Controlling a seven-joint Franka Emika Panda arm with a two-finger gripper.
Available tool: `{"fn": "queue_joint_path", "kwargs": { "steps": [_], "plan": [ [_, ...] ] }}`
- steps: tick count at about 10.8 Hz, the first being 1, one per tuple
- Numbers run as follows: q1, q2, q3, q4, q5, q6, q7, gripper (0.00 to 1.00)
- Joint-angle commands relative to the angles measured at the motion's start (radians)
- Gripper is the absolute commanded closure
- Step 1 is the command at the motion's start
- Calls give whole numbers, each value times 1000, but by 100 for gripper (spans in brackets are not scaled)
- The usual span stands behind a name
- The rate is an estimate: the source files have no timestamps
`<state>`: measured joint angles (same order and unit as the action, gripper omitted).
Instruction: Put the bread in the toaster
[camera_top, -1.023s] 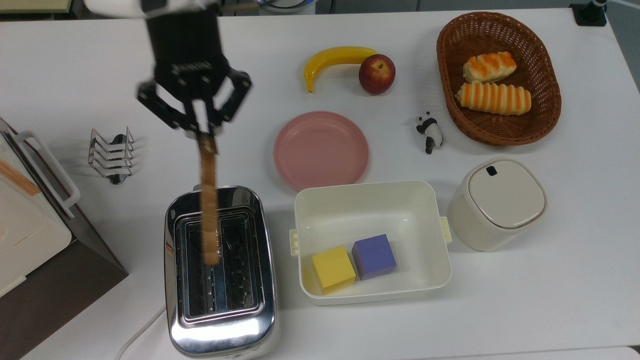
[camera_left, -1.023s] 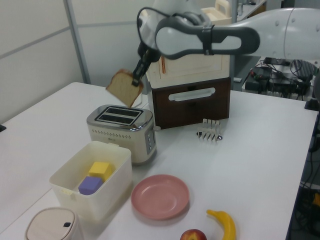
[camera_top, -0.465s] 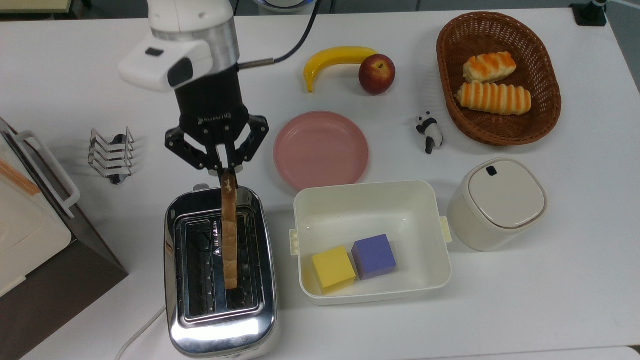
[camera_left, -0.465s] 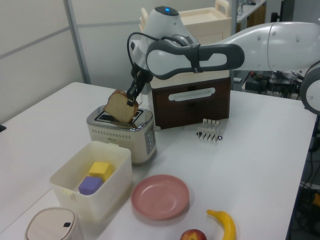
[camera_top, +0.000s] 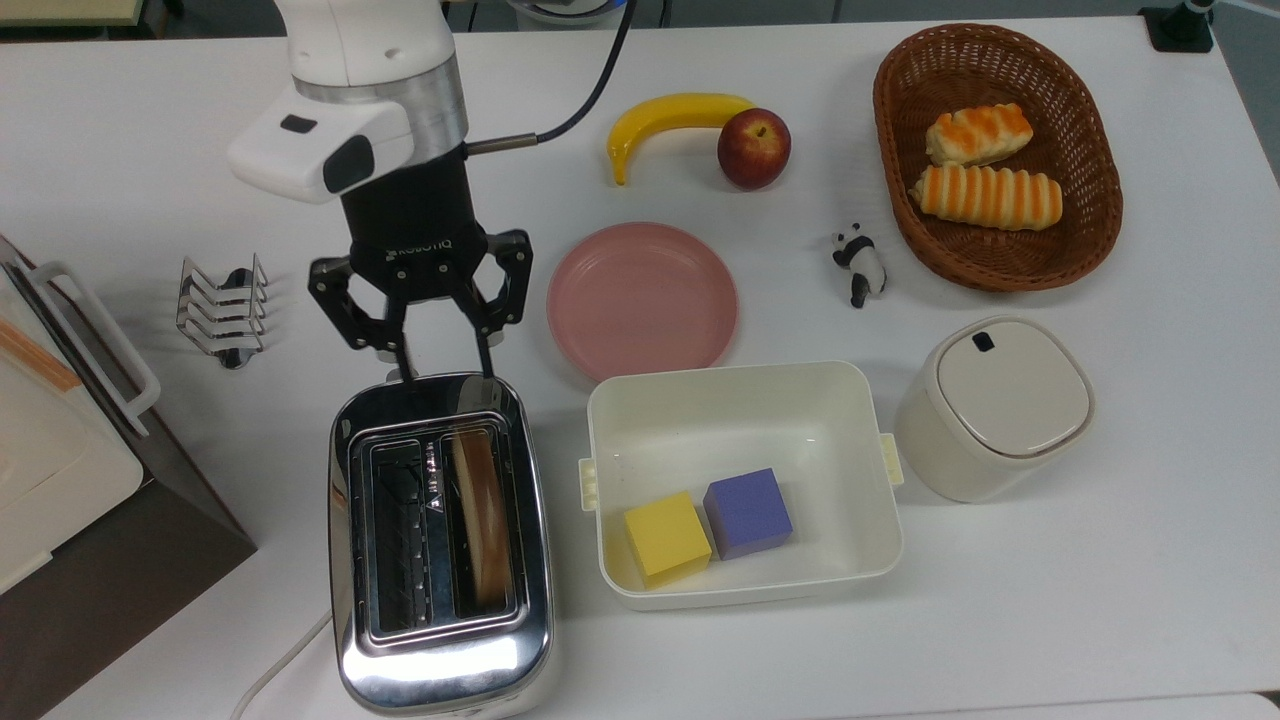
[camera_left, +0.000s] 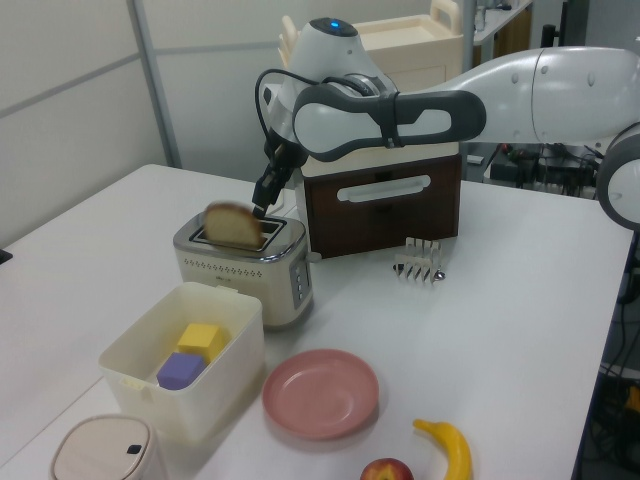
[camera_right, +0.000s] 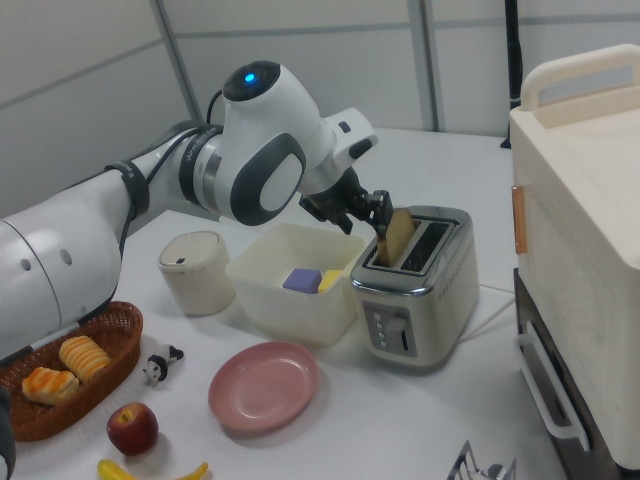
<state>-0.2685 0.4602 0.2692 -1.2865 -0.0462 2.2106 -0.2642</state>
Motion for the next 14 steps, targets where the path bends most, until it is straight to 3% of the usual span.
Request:
{"fn": "queue_joint_path", "kwargs": {
  "steps": [1, 3, 7, 9, 11, 14],
  "plan": [
    [14, -52, -15, -34, 3, 8, 8, 0],
    [15, -86, -15, -37, -33, -105, 8, 0],
    [49, -162, -10, -37, -87, -471, 14, 0],
    [61, -230, -8, -40, -90, -641, 144, 0],
    [58, -285, -8, -60, -90, -705, 213, 0],
    [45, -385, -18, -181, -72, -732, 223, 0]
  ]
}}
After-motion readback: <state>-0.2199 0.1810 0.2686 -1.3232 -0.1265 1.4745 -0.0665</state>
